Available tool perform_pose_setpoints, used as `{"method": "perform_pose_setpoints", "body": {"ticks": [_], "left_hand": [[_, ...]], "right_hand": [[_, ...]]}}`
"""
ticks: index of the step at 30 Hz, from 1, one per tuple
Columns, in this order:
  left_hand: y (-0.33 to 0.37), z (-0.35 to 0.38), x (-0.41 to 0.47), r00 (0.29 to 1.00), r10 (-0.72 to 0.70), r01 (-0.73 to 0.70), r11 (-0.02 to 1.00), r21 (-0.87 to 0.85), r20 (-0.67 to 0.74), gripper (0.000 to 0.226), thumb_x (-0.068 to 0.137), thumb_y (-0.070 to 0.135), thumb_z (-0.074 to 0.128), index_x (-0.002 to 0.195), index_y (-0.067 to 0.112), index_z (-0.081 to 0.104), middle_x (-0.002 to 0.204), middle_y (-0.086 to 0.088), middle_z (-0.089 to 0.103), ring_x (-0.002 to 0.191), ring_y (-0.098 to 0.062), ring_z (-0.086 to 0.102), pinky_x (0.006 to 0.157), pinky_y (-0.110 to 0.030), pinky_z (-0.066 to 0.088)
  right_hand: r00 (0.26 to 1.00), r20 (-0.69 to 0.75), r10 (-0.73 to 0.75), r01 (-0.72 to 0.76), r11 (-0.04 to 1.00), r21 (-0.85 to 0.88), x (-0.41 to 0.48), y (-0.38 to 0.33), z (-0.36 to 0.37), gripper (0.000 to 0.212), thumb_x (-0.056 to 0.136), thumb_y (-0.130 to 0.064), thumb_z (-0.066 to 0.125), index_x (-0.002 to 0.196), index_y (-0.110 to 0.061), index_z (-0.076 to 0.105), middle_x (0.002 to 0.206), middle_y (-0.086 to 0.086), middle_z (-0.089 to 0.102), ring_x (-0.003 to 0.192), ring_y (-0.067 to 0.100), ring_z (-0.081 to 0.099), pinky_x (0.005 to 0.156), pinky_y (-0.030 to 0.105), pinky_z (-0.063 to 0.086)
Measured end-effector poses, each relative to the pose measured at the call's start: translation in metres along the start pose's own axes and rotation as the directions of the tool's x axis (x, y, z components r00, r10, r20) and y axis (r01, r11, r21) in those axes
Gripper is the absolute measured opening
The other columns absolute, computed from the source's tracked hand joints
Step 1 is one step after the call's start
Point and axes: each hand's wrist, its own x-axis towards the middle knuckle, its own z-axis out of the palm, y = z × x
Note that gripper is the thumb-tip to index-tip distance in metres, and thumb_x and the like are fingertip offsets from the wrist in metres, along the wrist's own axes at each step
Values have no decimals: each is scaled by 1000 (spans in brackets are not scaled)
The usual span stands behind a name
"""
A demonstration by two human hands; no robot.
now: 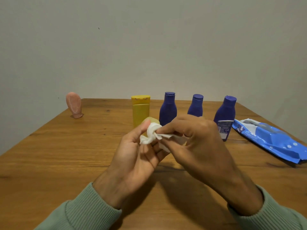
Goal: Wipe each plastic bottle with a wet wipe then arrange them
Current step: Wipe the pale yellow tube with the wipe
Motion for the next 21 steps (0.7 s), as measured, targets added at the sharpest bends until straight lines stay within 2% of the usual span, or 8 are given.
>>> {"method": "perform_pose_setpoints", "body": {"ticks": [3,6,8,11,13,15,18,21], "left_hand": [[2,0,0,1000,-6,6,1000,8,7,42,88,28,52,102,-6,72,100,-22,69,84,-26,72,73,-35,61],[0,-1,1,1000,-23,22,1000,-12,-14,48,88,29,54,121,-6,57,97,-21,68,80,-25,70,73,-35,60],[-1,-1,0,1000,-27,26,999,-17,-7,45,89,29,53,121,-3,53,91,-19,67,74,-23,69,66,-33,61],[-2,1,-2,1000,12,-12,999,30,18,37,90,28,49,112,0,61,91,-18,69,75,-22,71,66,-33,60],[-2,0,-1,1000,27,-28,999,40,10,42,87,27,51,118,0,61,100,-20,69,83,-24,71,72,-35,61],[-2,0,-1,1000,21,-21,999,32,0,47,86,27,52,124,-1,58,107,-23,68,88,-25,71,78,-36,60],[-4,0,-1,999,32,-31,998,62,-12,39,87,26,51,113,-1,61,97,-20,70,79,-23,71,73,-34,60],[-4,4,-3,998,55,-56,991,121,13,31,84,25,49,102,3,62,86,-14,71,72,-19,70,66,-32,60]], "right_hand": [[999,-38,28,-30,998,-60,0,2,-4,27,80,-38,54,92,-21,71,83,-10,66,75,5,59,68,31,52],[999,46,11,-11,1000,1,1,0,-4,16,80,-28,67,92,-19,73,82,-10,66,73,2,58,66,19,51],[998,62,-23,23,1000,0,1,-2,-4,22,79,-34,61,93,-20,72,84,-12,66,75,-2,58,69,14,49],[1000,-15,-5,5,1000,-25,1,-1,-4,29,79,-40,52,94,-22,70,85,-12,66,77,2,58,70,25,50],[998,-49,34,-36,998,-43,1,0,-6,30,79,-42,51,94,-23,69,83,-11,65,76,6,59,68,35,52],[998,-30,59,-60,997,-40,2,-1,-8,29,79,-43,52,91,-22,70,82,-11,65,75,6,60,67,34,53],[997,42,58,-59,998,21,3,-2,-10,15,80,-29,67,92,-22,72,83,-11,66,77,3,60,68,23,53],[997,49,58,-59,998,21,4,-3,-12,17,80,-24,71,97,-23,72,87,-13,65,82,3,58,70,24,52]]}}
